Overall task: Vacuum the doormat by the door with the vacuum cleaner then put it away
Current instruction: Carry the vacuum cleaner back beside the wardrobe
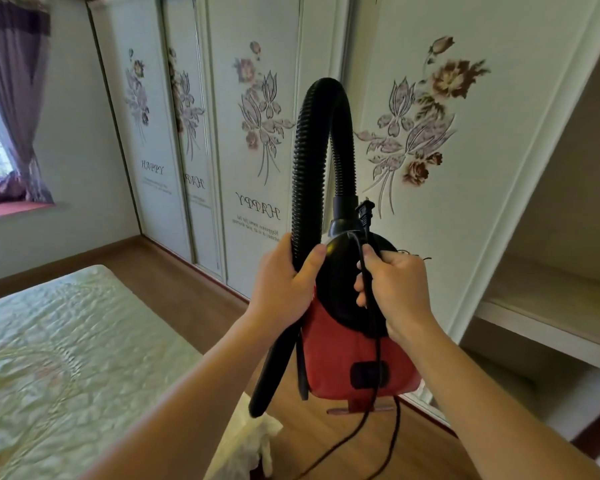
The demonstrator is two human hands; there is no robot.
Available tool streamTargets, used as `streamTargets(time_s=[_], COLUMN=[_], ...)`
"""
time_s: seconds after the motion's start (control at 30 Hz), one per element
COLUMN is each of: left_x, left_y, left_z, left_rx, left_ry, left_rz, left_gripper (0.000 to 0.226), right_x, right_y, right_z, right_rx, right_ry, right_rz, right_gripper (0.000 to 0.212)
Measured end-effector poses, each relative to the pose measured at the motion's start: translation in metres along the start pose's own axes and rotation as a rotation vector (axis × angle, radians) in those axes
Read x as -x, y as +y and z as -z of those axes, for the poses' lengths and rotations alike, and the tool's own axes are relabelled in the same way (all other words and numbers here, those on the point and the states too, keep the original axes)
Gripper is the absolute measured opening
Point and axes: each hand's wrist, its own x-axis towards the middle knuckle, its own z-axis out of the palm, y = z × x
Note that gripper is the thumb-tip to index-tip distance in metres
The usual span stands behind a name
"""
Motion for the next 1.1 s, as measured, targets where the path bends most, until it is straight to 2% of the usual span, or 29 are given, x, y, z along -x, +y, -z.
streamTargets(time_s=[0.23, 0.6, 0.7, 0.9, 1.1], left_x=[-0.066, -0.193, -0.222, -0.273, -0.326], left_y=[-0.056, -0.127, -0.145, -0.189, -0.249], left_z=[-0.033, -0.138, -0.157, -0.166, -0.147], left_rx=[-0.042, -0.095, -0.104, -0.129, -0.162], left_ry=[0.07, 0.247, 0.3, 0.306, 0.37], left_rz=[0.016, 0.064, 0.07, 0.102, 0.093], left_gripper=[0.016, 0.015, 0.024, 0.018, 0.027], right_x=[-0.095, -0.29, -0.335, -0.406, -0.464], right_y=[0.032, 0.076, 0.085, 0.096, 0.117], right_z=[-0.024, -0.021, -0.026, -0.054, -0.118], right_rx=[-0.048, -0.083, -0.065, -0.046, -0.049], right_ry=[-0.082, -0.297, -0.345, -0.417, -0.455], right_rz=[-0.03, -0.083, -0.058, -0.04, -0.043], right_gripper=[0.039, 0.038, 0.038, 0.038, 0.038])
